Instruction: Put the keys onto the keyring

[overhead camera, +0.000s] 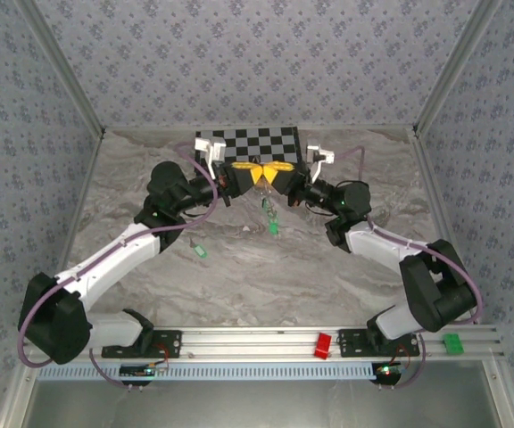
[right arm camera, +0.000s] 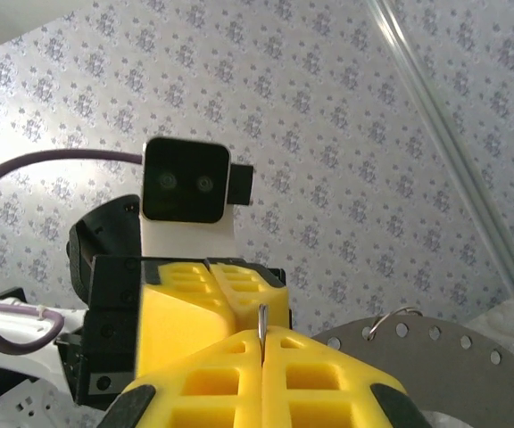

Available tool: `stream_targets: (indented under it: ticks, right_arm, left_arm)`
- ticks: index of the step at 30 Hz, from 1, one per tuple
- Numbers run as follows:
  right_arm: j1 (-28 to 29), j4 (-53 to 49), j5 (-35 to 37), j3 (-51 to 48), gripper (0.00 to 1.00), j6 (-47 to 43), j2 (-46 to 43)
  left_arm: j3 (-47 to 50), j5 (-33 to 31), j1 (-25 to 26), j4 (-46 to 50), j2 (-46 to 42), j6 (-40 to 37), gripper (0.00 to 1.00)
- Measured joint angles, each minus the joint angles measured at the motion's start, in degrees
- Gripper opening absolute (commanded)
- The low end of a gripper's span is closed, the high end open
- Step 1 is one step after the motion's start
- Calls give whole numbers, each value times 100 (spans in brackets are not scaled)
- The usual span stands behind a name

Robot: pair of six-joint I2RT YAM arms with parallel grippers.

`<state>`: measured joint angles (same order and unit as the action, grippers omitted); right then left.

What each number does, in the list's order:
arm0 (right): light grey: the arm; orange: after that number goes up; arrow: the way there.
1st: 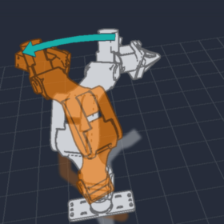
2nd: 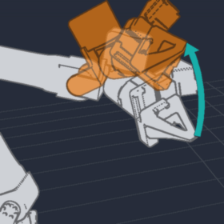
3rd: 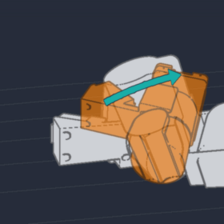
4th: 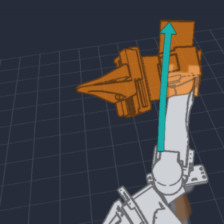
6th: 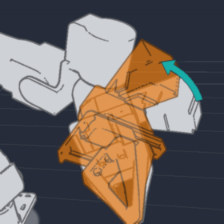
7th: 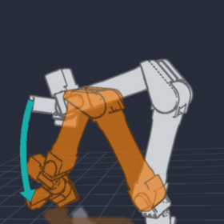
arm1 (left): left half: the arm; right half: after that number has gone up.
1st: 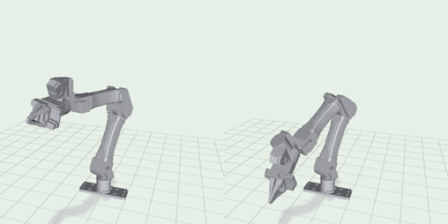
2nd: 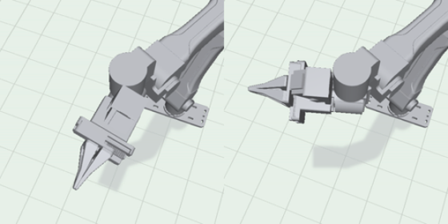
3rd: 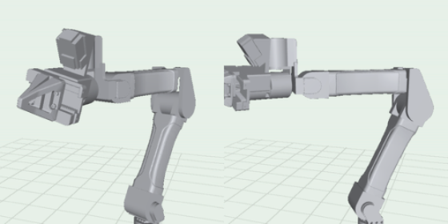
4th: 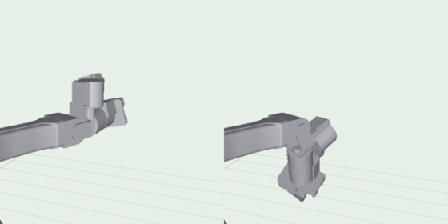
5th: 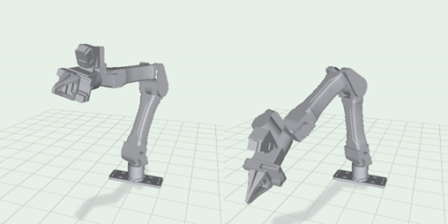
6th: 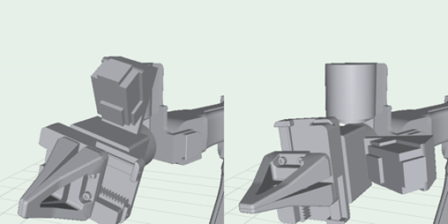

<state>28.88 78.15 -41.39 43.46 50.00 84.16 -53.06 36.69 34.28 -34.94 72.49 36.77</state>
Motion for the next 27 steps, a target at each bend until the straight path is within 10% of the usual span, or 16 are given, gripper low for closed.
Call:
stream_targets:
  ticks: [23, 25, 27]
  right_arm:
    - [46, -37, -24, -2, 0, 20, 98]
    - [46, -37, -26, -2, 0, 20, 98]
    - [39, -59, -2, -2, 0, 20, 98]
  left_arm:
    - [116, 7, 26, -107, -11, -26, 0]
    - [116, -7, 26, -68, -37, -37, 26]
    - [116, -2, 22, 7, -94, -76, 28]
